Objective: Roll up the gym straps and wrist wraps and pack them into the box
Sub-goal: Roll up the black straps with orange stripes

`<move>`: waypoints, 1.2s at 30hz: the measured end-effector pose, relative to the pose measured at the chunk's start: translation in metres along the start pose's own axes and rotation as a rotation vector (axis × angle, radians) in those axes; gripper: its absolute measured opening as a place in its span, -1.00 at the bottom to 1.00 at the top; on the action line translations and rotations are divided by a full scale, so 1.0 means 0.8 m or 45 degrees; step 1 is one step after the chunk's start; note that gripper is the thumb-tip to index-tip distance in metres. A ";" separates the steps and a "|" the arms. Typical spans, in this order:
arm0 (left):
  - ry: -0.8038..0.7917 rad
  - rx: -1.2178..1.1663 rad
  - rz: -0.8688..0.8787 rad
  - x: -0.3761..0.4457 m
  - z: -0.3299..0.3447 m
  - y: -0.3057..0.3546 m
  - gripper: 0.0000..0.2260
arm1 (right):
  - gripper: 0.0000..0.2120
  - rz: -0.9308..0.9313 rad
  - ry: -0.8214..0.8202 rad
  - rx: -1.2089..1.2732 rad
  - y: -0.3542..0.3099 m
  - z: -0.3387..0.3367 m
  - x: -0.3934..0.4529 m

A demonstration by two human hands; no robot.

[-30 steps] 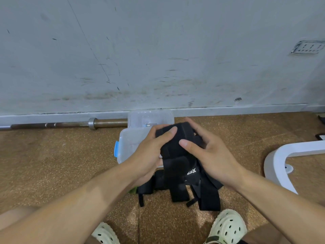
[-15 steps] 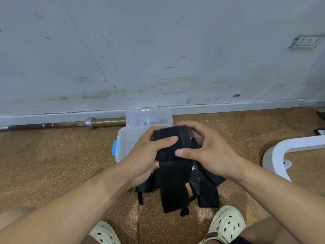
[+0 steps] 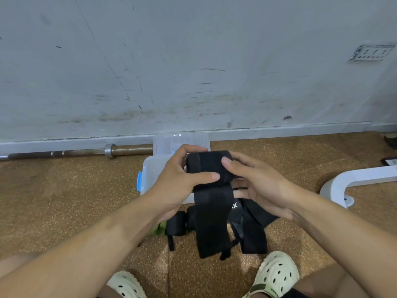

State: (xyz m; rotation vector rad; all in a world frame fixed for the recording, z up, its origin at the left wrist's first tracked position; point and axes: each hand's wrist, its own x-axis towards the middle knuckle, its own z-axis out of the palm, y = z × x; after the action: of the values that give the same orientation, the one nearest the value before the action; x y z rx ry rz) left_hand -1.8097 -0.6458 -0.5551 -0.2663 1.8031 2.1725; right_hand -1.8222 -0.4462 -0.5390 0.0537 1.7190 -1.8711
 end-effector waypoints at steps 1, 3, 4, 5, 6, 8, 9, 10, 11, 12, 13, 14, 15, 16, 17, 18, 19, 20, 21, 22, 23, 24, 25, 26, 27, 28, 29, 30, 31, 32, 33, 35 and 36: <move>-0.006 0.013 0.003 -0.001 0.000 0.000 -0.45 | -0.54 0.009 -0.012 0.010 0.001 0.001 0.000; -0.015 -0.010 -0.013 -0.002 -0.001 0.002 -0.41 | -0.56 -0.010 0.007 0.050 0.003 0.001 0.002; -0.020 -0.037 -0.028 -0.002 -0.001 0.004 -0.40 | -0.56 -0.023 0.034 0.084 0.003 0.001 0.003; -0.026 -0.070 -0.047 -0.002 -0.001 0.006 -0.40 | -0.57 -0.042 0.062 0.117 0.003 0.001 0.004; -0.031 -0.106 -0.070 -0.001 0.000 0.008 -0.40 | -0.58 -0.066 0.084 0.138 0.004 0.001 0.006; -0.046 -0.172 -0.121 -0.001 0.000 0.010 -0.41 | -0.57 -0.126 0.113 0.133 0.007 0.002 0.008; -0.054 -0.186 -0.143 -0.001 0.001 0.011 -0.42 | -0.54 -0.155 0.124 0.108 0.008 0.002 0.008; -0.052 -0.191 -0.156 -0.001 0.001 0.011 -0.43 | -0.51 -0.177 0.129 0.074 0.009 0.002 0.008; -0.036 -0.195 -0.160 0.000 0.000 0.012 -0.43 | -0.49 -0.190 0.129 0.044 0.010 0.003 0.008; -0.014 -0.201 -0.152 0.001 -0.001 0.012 -0.42 | -0.47 -0.196 0.126 0.026 0.011 0.002 0.008; 0.004 -0.203 -0.135 0.002 -0.002 0.013 -0.41 | -0.46 -0.197 0.115 0.028 0.009 0.002 0.008; 0.015 -0.194 -0.113 0.002 -0.002 0.013 -0.41 | -0.47 -0.190 0.101 0.049 0.007 0.000 0.009; 0.020 -0.170 -0.085 0.002 -0.002 0.013 -0.42 | -0.50 -0.171 0.079 0.088 0.005 0.000 0.009; 0.019 -0.136 -0.051 0.002 -0.002 0.013 -0.44 | -0.53 -0.135 0.053 0.127 0.002 -0.001 0.010; 0.015 -0.092 -0.013 0.001 -0.002 0.012 -0.46 | -0.56 -0.086 0.024 0.144 0.001 -0.002 0.010; 0.011 -0.033 0.029 0.001 -0.002 0.011 -0.47 | -0.60 -0.036 -0.005 0.130 0.001 -0.001 0.010; 0.004 0.039 0.075 0.000 -0.002 0.009 -0.47 | -0.64 0.008 -0.027 0.104 0.002 0.000 0.010; -0.005 0.112 0.117 0.000 -0.002 0.006 -0.46 | -0.66 0.041 -0.038 0.088 0.004 0.002 0.010; -0.013 0.164 0.144 0.000 -0.003 0.004 -0.45 | -0.68 0.059 -0.034 0.090 0.006 0.004 0.010; -0.016 0.185 0.153 0.000 -0.003 0.001 -0.44 | -0.70 0.060 -0.015 0.107 0.008 0.005 0.010; -0.016 0.182 0.152 0.000 -0.002 0.000 -0.43 | -0.70 0.044 0.012 0.136 0.010 0.006 0.010; -0.014 0.163 0.138 0.000 -0.002 -0.002 -0.41 | -0.70 0.014 0.039 0.174 0.010 0.006 0.010; -0.016 0.130 0.103 0.000 -0.001 -0.001 -0.39 | -0.69 -0.026 0.064 0.209 0.010 0.006 0.010; -0.027 0.080 0.047 0.000 0.000 0.000 -0.38 | -0.67 -0.074 0.094 0.228 0.009 0.006 0.010; -0.043 0.020 -0.024 -0.001 0.001 0.002 -0.38 | -0.64 -0.124 0.126 0.228 0.008 0.005 0.010; -0.062 -0.038 -0.096 -0.001 0.001 0.005 -0.39 | -0.62 -0.171 0.153 0.215 0.008 0.004 0.010; -0.077 -0.084 -0.155 -0.002 0.002 0.007 -0.42 | -0.60 -0.209 0.169 0.196 0.007 0.005 0.009; -0.080 -0.114 -0.194 -0.001 0.001 0.009 -0.45 | -0.58 -0.238 0.170 0.174 0.007 0.005 0.007; -0.073 -0.133 -0.212 -0.001 0.001 0.011 -0.48 | -0.57 -0.256 0.158 0.146 0.007 0.005 0.006; -0.060 -0.143 -0.212 0.000 0.001 0.012 -0.53 | -0.55 -0.262 0.140 0.121 0.008 0.006 0.006; -0.042 -0.151 -0.198 0.000 0.000 0.012 -0.58 | -0.55 -0.254 0.122 0.109 0.007 0.006 0.006; -0.015 -0.165 -0.157 0.002 -0.003 0.012 -0.62 | -0.54 -0.200 0.099 0.163 0.006 0.004 0.008; -0.014 -0.170 -0.133 0.003 -0.004 0.013 -0.59 | -0.53 -0.155 0.091 0.213 0.004 0.003 0.009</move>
State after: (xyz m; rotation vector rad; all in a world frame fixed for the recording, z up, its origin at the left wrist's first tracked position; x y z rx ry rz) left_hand -1.8157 -0.6506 -0.5471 -0.3694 1.6030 2.2193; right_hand -1.8257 -0.4515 -0.5448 0.0849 1.6409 -2.1234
